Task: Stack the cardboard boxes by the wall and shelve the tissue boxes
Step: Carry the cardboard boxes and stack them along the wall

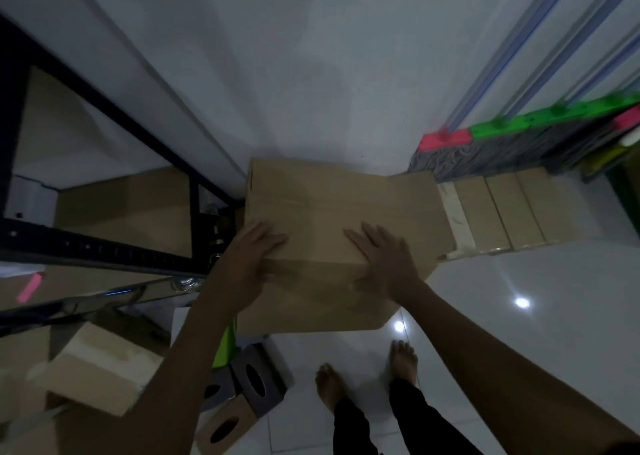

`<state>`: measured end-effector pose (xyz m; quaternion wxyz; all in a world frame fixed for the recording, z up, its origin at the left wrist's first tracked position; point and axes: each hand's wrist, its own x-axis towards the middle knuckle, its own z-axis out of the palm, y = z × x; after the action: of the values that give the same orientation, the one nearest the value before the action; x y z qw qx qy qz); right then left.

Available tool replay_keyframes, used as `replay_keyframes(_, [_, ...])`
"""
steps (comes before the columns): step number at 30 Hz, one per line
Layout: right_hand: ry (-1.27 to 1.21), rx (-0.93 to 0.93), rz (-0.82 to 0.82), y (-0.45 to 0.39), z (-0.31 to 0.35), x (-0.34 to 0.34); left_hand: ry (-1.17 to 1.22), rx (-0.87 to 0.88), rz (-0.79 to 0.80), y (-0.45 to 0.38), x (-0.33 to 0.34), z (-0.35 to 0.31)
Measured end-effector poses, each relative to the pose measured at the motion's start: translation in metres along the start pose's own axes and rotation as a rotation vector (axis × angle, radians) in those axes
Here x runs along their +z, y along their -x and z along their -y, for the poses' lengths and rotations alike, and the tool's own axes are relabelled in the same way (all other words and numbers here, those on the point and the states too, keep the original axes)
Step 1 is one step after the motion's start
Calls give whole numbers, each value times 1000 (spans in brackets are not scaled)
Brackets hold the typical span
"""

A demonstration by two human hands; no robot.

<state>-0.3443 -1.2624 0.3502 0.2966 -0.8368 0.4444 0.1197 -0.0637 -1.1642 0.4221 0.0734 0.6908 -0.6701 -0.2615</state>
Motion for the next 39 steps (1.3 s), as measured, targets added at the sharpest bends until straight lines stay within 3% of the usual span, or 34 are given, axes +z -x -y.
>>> replay_keyframes(4, [83,85,15,-10,22,8,-126,-70,-1,19,28,36])
replay_keyframes(8, [289,28,-110,-20,46,35,-261,-137,-6,29,71,60])
replay_keyframes(13, [387,-26,-149,-42,70,85,-192,-487,23,25,126,63])
replay_keyframes(15, [395,-27,-218,-41,64,107,-168,-545,41,24,148,58])
replay_keyframes(18, [418,-59,-280,-25,34,140,-52,-553,50,32,185,37])
replay_keyframes(22, [437,-55,-290,-12,13,158,-127,-543,27,39,213,29])
replay_keyframes(30, [398,-82,-273,-86,79,148,-303,-502,-154,22,188,117])
replay_keyframes(35, [338,8,-285,-116,114,154,-283,-405,-169,7,158,170])
replay_keyframes(39, [329,-15,-276,-116,112,155,-265,-420,-115,7,153,168])
